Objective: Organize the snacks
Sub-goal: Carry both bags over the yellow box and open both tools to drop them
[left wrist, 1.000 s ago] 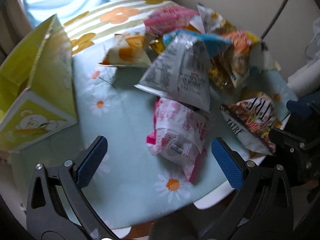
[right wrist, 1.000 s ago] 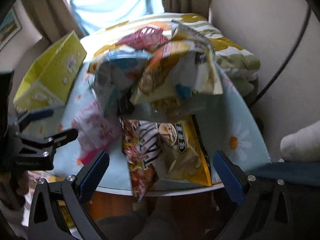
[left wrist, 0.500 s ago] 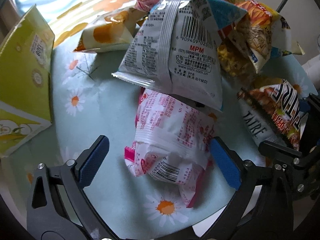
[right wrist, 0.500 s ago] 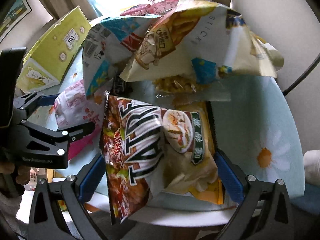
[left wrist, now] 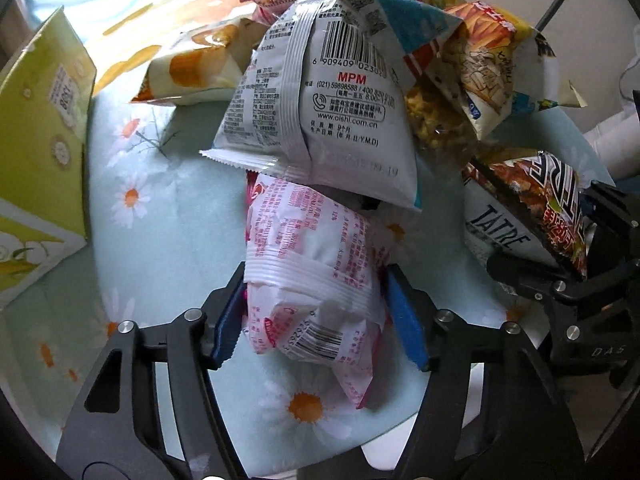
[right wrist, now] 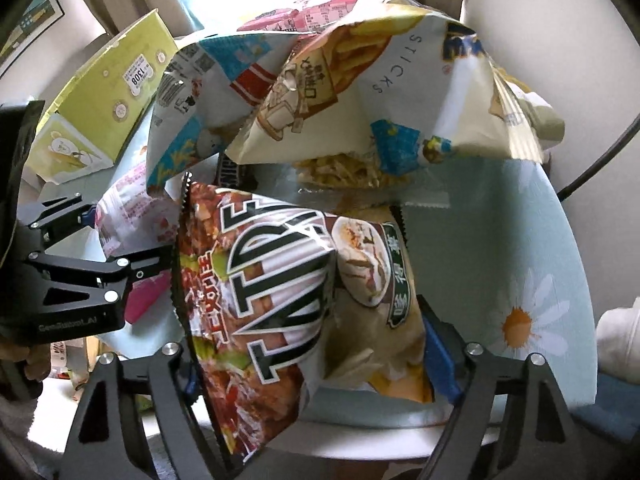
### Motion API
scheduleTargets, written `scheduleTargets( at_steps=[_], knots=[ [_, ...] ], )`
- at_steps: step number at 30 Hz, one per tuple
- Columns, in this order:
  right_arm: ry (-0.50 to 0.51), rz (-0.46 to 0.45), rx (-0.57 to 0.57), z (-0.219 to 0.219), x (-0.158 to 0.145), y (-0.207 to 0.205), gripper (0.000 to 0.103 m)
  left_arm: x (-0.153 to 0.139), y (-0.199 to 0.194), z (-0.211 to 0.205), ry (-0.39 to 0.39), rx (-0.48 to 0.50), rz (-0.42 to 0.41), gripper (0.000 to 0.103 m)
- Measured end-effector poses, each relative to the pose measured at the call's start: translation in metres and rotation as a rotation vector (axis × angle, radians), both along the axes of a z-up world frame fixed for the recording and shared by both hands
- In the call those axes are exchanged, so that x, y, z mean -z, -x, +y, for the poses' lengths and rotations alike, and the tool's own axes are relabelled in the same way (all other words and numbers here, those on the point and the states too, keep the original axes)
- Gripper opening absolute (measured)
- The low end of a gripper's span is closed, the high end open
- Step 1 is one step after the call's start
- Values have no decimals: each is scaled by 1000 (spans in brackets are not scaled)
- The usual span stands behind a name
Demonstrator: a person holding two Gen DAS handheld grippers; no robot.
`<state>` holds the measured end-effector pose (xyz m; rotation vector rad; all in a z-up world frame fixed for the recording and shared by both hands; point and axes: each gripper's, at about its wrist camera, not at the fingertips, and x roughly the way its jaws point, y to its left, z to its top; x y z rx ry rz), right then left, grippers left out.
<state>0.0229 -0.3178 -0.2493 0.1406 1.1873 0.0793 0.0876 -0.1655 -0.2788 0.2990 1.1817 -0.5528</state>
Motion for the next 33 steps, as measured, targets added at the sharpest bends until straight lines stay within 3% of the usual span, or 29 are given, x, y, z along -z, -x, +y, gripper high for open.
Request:
scheduleTargets(
  at_steps=[11,21,27,33],
  knots=[
    [-11,-27,1,11,-35,11,80,-37,7,35,22,-60,-6,55],
    [-14,-170,-68,39,-107,4,80,-124,20,86,113,-231,-144,54],
    [10,-250,-119,70,-142,-25,80,-157,-4,135,154,-329,-202,54],
    [15,-310,-169,132,-172,-73,80,-186,-48,214,163,-403,-255,54]
  ],
)
